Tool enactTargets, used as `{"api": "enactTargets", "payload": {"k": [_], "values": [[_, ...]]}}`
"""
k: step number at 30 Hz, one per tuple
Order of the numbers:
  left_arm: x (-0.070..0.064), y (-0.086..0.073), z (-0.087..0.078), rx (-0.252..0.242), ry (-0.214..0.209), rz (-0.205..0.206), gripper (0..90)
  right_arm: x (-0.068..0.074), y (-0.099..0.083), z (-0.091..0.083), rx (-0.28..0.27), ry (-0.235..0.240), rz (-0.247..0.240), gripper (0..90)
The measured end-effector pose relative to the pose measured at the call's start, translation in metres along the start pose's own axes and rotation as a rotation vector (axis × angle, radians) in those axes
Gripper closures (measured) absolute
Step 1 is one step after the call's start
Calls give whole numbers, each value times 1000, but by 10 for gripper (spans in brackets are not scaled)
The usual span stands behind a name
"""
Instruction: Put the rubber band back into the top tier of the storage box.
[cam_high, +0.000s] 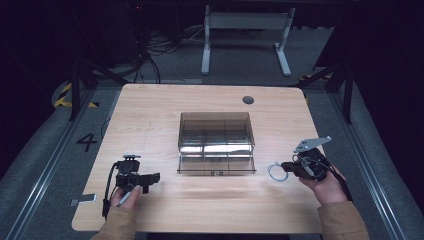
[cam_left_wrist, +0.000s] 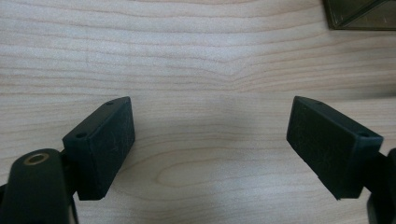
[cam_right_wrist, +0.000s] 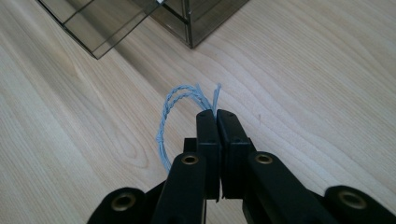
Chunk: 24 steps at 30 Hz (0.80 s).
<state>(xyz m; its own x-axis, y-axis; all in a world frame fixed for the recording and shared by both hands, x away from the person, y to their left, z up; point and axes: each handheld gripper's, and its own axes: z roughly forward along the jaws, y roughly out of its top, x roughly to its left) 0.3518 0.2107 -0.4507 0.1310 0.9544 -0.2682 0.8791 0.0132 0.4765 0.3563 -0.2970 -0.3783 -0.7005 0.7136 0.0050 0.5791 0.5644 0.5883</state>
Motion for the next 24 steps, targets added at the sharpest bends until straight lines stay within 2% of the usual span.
{"api": "enactTargets", "payload": {"k": [15,24], "values": [[0,1,0,3,5,0,160,-2,11,-29,-78,-19,12,888],[0,1,0,3,4,2,160,-2,22,-45,-95,-37,28,888]]}}
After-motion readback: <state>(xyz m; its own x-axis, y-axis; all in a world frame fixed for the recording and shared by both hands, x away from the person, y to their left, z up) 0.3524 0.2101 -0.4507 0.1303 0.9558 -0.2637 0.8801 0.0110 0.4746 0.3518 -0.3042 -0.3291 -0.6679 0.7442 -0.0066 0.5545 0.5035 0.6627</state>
